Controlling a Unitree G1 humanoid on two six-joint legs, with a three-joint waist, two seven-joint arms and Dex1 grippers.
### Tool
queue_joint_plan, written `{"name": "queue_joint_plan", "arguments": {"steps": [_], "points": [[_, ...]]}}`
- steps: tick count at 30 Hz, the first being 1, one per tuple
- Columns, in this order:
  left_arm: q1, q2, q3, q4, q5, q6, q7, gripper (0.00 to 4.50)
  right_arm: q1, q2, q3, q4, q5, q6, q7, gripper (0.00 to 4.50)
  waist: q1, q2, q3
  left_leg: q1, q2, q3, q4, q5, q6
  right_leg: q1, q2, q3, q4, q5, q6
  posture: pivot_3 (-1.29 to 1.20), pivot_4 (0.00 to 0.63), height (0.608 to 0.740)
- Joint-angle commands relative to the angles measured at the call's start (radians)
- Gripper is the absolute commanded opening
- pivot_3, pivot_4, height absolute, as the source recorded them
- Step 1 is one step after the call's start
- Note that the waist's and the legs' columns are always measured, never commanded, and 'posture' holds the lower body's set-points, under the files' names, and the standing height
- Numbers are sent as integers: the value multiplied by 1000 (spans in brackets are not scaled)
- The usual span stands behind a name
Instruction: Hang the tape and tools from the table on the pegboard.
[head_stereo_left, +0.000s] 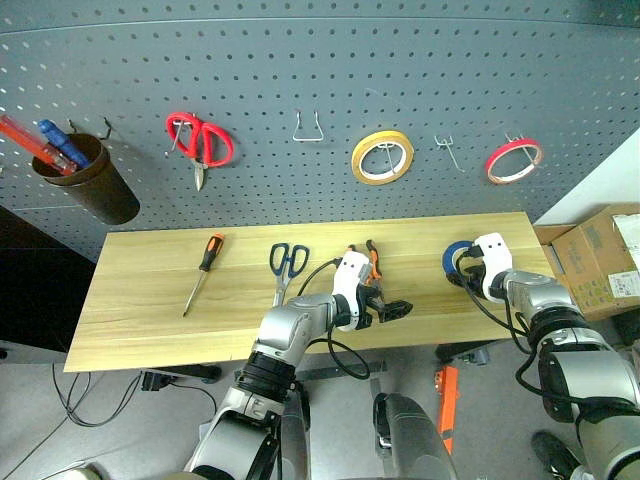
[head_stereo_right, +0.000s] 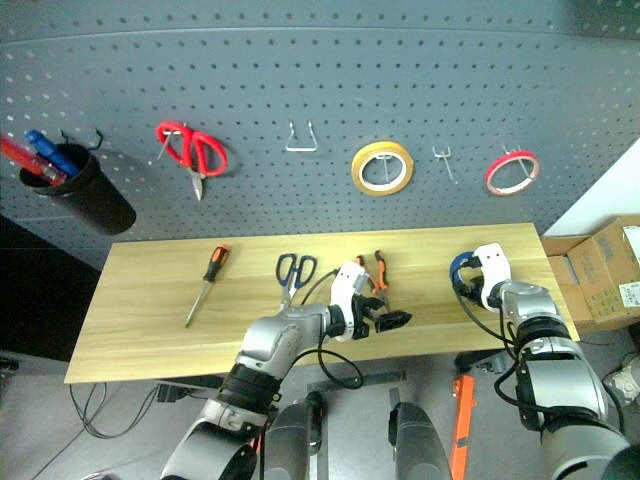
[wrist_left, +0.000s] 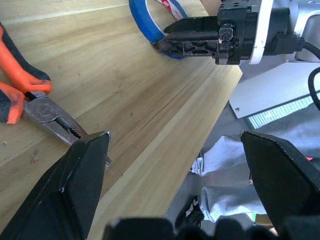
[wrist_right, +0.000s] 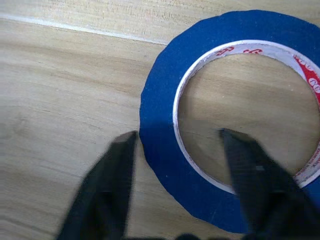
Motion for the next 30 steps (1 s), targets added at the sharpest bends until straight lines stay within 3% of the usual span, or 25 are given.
{"name": "queue_joint_plan", "arguments": {"steps": [1, 4, 10, 13, 16, 21, 25, 30], "points": [[-18, -22, -9, -18, -7, -10, -1, 4500, 22, 2, -14, -5, 10, 18, 20, 1467, 0, 0, 0, 0, 0, 0, 0, 0, 0, 0, 0, 0, 0, 0, 0, 83, 335, 740], [-33, -27, -9, -9, -4, -16, -8, 4500, 26, -1, -25, -22, 21, 35, 28, 618, 0, 0, 0, 0, 0, 0, 0, 0, 0, 0, 0, 0, 0, 0, 0, 73, 326, 740], [-63, -28, -9, 9, 4, -41, -21, 4500, 52, 2, -65, -125, 60, 105, -3, 572, -1, 0, 0, 0, 0, 1, 0, 0, -1, 0, 0, 0, -1, 0, 1, 64, 305, 740], [-68, -29, 12, -25, -18, -37, -26, 4500, 212, -16, 8, -459, -18, 42, -44, 571, 2, 2, -2, -1, 0, 0, 0, -1, -3, -1, 0, 0, 0, -1, 2, 50, 271, 740], [-47, -12, 41, -127, -62, -23, -48, 4500, 457, 21, 15, -968, -54, 97, -156, 571, 4, 5, -4, -3, 0, -1, 0, -1, -7, -2, -1, 0, 0, -3, 6, 30, 233, 740], [-2, 35, 97, -289, -165, 41, -85, 4500, 696, 56, 71, -1376, -212, 99, -315, 571, -2, 10, -29, -6, 0, -1, 0, -2, -19, -8, -1, 1, 1, -5, 10, -1, 166, 740], [3, 69, 184, -366, -261, 101, -72, 4500, 782, 77, 125, -1468, -349, 12, -441, 571, -3, 10, -66, -13, 0, -2, 1, -1, -22, -15, 0, 1, 3, -5, 10, -10, 119, 740], [-12, 91, 227, -371, -306, 107, -64, 4500, 756, 76, 163, -1398, -419, -151, -522, 571, -3, 8, -108, -12, -1, -2, 1, 2, -19, -15, 1, 1, 1, -5, 12, 7, 71, 740]]}}
